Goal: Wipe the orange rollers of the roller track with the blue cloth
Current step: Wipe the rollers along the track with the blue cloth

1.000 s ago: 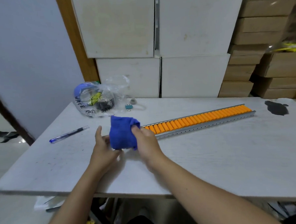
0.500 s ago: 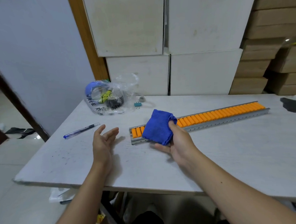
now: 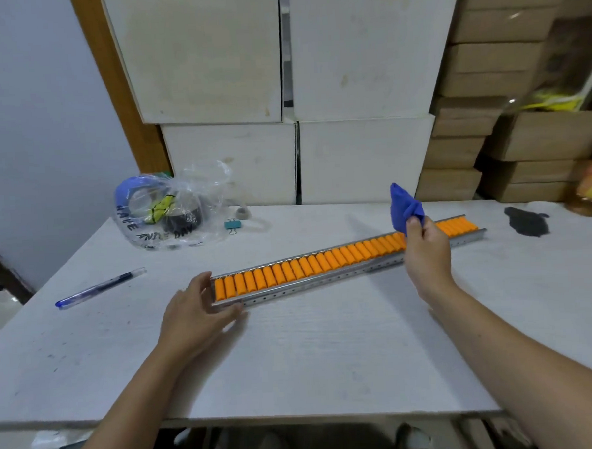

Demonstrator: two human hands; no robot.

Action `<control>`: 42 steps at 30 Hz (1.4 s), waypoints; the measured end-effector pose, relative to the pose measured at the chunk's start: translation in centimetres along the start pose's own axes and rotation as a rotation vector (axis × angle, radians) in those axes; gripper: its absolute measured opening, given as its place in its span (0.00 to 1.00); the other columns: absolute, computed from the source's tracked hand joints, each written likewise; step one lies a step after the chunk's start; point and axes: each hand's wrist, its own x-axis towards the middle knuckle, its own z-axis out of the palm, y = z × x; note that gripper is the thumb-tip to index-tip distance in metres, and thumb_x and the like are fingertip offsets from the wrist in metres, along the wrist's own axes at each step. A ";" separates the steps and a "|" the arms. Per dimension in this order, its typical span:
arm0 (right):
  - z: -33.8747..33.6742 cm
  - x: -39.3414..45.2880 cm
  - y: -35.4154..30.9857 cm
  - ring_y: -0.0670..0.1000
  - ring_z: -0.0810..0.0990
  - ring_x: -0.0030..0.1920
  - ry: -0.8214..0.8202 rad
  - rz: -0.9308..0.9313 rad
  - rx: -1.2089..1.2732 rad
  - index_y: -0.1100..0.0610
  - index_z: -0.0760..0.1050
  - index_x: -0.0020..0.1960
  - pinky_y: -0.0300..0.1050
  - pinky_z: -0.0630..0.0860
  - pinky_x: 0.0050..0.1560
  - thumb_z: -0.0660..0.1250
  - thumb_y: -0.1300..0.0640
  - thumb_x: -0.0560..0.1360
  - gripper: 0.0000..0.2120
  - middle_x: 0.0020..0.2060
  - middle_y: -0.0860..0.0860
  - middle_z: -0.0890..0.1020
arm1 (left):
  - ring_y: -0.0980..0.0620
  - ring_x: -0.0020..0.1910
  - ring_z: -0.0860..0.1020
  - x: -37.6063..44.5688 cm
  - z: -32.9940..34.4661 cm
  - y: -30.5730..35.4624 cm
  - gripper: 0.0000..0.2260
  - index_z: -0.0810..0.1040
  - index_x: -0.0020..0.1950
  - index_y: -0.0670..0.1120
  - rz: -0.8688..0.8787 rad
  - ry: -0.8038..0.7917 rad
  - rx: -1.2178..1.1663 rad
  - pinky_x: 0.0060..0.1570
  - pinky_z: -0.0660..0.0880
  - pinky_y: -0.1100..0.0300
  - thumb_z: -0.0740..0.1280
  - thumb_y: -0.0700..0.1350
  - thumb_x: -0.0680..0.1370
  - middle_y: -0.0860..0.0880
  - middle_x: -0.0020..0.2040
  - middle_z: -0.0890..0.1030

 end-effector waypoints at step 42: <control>15.2 -14.3 -4.1 0.60 0.76 0.52 -0.617 -0.578 -0.589 0.63 0.75 0.51 0.51 0.69 0.51 0.57 0.61 0.77 0.10 0.50 0.60 0.79 | 0.45 0.62 0.75 -0.9 0.0 0.7 0.45 0.49 0.76 0.49 -0.062 0.049 -0.079 0.51 0.69 0.53 0.73 0.50 0.67 0.49 0.66 0.76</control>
